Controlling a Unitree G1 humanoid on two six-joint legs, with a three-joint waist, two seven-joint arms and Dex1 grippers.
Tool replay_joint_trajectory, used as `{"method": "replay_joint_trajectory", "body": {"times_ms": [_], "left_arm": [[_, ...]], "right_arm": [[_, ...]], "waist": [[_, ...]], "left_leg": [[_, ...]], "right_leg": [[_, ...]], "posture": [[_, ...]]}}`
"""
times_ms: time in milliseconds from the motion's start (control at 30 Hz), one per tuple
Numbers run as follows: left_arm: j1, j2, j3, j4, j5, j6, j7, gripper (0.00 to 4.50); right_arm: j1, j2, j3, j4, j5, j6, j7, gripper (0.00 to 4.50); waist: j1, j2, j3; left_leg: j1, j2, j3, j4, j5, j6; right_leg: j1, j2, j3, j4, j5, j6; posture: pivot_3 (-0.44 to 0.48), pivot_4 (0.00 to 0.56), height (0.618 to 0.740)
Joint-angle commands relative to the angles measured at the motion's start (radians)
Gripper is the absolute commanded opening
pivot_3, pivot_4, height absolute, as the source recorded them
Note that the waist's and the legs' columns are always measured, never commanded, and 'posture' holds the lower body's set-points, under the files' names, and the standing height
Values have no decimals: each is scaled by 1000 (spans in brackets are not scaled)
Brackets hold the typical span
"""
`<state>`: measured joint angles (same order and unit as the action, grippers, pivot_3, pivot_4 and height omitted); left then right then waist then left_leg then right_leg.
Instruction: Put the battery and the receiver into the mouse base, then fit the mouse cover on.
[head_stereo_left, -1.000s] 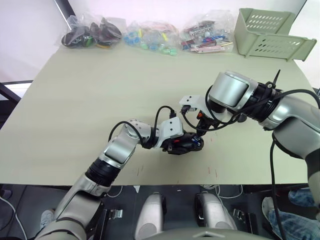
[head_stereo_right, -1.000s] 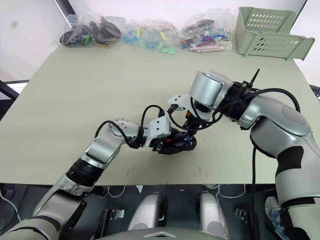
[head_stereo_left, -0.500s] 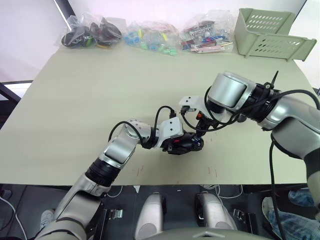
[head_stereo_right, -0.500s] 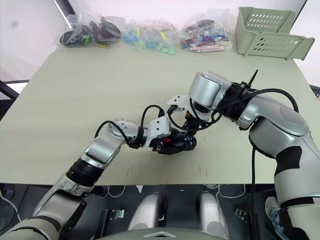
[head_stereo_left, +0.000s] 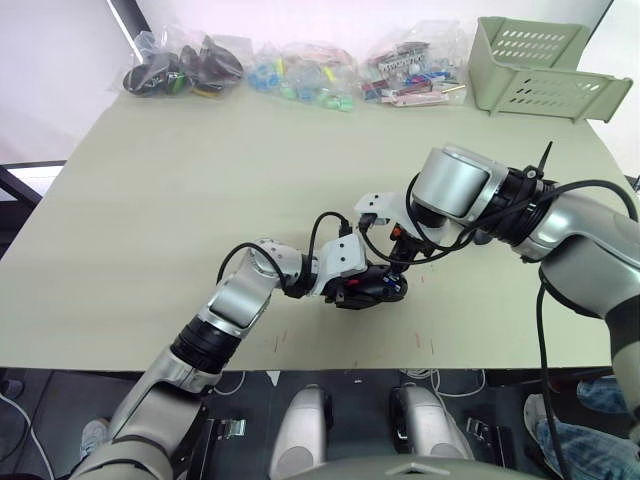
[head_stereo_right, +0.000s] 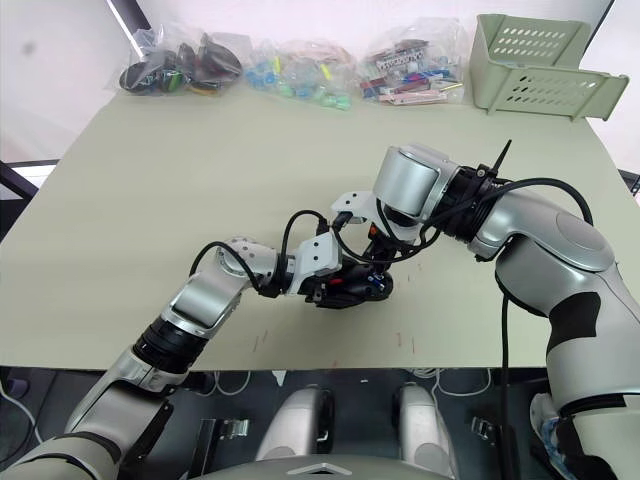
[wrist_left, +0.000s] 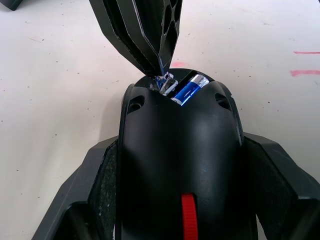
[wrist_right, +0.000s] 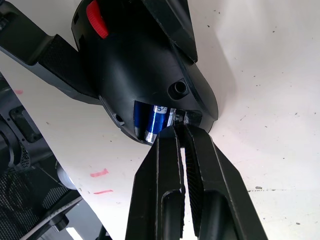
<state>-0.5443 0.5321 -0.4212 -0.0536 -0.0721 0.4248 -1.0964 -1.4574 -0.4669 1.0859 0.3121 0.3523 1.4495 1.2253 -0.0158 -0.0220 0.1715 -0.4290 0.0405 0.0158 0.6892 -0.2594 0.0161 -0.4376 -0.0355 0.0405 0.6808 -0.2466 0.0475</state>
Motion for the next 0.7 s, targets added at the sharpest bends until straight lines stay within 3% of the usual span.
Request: {"method": "replay_joint_trajectory", "body": {"times_ms": [33,700], "left_arm": [[12,2,1,-12,17,-3,20,3007],[16,0,4,-13,15,3,26,3007]], "right_arm": [[9,6,11,-13,-4,17,-15,0],[101,8,-122,-112,68,163,-164,0]], "waist": [[0,0,0],[0,0,-1]], "left_leg": [[0,0,0,0,0,0],[7,0,0,-2,0,0]], "right_leg": [[0,0,0,0,0,0],[7,0,0,-1,0,0]], "posture": [[0,150,740],[0,150,740]]}}
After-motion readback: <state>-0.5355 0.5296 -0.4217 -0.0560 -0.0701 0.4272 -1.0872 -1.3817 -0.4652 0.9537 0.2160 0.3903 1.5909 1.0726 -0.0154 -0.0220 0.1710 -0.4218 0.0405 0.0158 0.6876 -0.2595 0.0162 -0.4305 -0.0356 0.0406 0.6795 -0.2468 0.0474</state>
